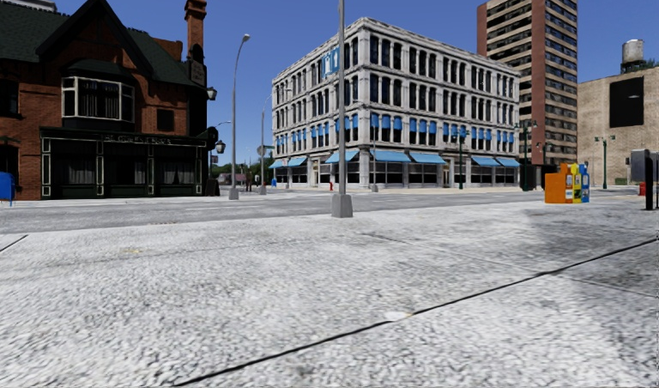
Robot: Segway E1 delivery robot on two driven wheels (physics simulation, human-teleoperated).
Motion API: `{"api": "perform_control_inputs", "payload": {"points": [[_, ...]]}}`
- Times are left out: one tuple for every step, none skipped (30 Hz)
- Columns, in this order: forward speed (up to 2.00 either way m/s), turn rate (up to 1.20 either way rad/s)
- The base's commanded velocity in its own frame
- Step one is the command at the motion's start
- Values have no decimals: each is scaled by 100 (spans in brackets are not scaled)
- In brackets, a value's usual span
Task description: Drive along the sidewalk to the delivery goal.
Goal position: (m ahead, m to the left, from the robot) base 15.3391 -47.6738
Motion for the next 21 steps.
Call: {"api": "perform_control_inputs", "payload": {"points": [[181,0],[185,0],[185,0],[184,0],[182,0],[182,0],[181,0],[181,0],[181,0],[181,0],[181,0],[181,0],[181,0],[181,0],[181,0],[181,0],[181,0],[181,0],[181,0],[181,0],[181,-2]]}}
